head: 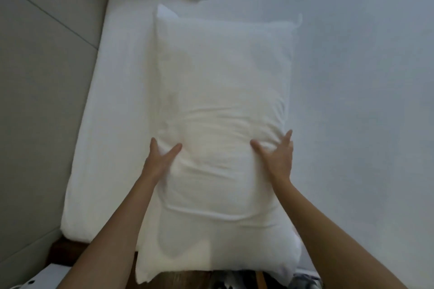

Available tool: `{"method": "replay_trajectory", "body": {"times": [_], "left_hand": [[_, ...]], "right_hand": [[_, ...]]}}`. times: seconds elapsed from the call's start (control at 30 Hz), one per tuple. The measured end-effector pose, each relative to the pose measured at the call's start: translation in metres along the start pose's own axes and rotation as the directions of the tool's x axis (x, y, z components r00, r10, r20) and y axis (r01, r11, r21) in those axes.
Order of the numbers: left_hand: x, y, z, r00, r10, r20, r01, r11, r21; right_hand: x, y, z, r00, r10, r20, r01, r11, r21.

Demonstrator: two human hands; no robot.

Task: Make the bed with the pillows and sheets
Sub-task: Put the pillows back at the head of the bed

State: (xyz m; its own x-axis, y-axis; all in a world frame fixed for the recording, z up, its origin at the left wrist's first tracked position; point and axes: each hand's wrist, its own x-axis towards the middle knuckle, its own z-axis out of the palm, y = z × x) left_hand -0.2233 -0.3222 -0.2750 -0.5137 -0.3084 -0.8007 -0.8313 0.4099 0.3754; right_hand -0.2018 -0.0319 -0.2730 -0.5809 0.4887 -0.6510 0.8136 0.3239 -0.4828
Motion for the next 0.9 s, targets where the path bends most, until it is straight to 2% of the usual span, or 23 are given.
{"method": "replay_trajectory", "body": {"times": [0.13, 0.3, 0.4, 0.47, 0.57, 0.67, 0.73, 0.8, 0.87, 0.9], "left_hand": [[0.016, 0.006, 0.008, 0.998, 0.06, -0.026, -0.063, 0.987, -0.146], [-0.004, 0.035, 0.001, 0.971, 0.164, -0.173, -0.217, 0.91, -0.354], [-0.016, 0.062, -0.026, 0.933, 0.247, -0.262, -0.331, 0.873, -0.357], [-0.022, 0.087, -0.052, 0.884, 0.338, -0.323, -0.439, 0.836, -0.329], [-0.034, 0.12, -0.095, 0.794, 0.432, -0.428, -0.566, 0.782, -0.261], [-0.039, 0.131, -0.144, 0.73, 0.461, -0.505, -0.618, 0.761, -0.197], [-0.039, 0.134, -0.175, 0.684, 0.483, -0.547, -0.646, 0.749, -0.147], [-0.031, 0.14, -0.201, 0.628, 0.505, -0.592, -0.657, 0.752, -0.055], [-0.008, 0.145, -0.224, 0.586, 0.502, -0.635, -0.608, 0.791, 0.064], [0.009, 0.142, -0.234, 0.587, 0.493, -0.642, -0.551, 0.825, 0.129]], "right_hand": [[0.021, 0.0, 0.001, 0.988, 0.015, 0.154, -0.019, 1.0, 0.021], [0.014, -0.024, 0.006, 0.989, -0.105, 0.107, 0.074, 0.963, 0.259], [0.003, -0.056, 0.005, 0.988, -0.149, 0.048, 0.115, 0.899, 0.422], [-0.007, -0.082, 0.007, 0.983, -0.184, 0.018, 0.149, 0.846, 0.513], [-0.019, -0.12, 0.017, 0.974, -0.224, 0.029, 0.163, 0.787, 0.595], [-0.033, -0.153, 0.041, 0.96, -0.276, 0.051, 0.177, 0.734, 0.655], [-0.039, -0.174, 0.067, 0.948, -0.313, 0.06, 0.21, 0.755, 0.621], [-0.036, -0.197, 0.098, 0.93, -0.344, 0.129, 0.23, 0.819, 0.526], [-0.023, -0.215, 0.13, 0.89, -0.349, 0.293, 0.24, 0.906, 0.349], [-0.017, -0.22, 0.143, 0.867, -0.314, 0.386, 0.251, 0.946, 0.206]]}}
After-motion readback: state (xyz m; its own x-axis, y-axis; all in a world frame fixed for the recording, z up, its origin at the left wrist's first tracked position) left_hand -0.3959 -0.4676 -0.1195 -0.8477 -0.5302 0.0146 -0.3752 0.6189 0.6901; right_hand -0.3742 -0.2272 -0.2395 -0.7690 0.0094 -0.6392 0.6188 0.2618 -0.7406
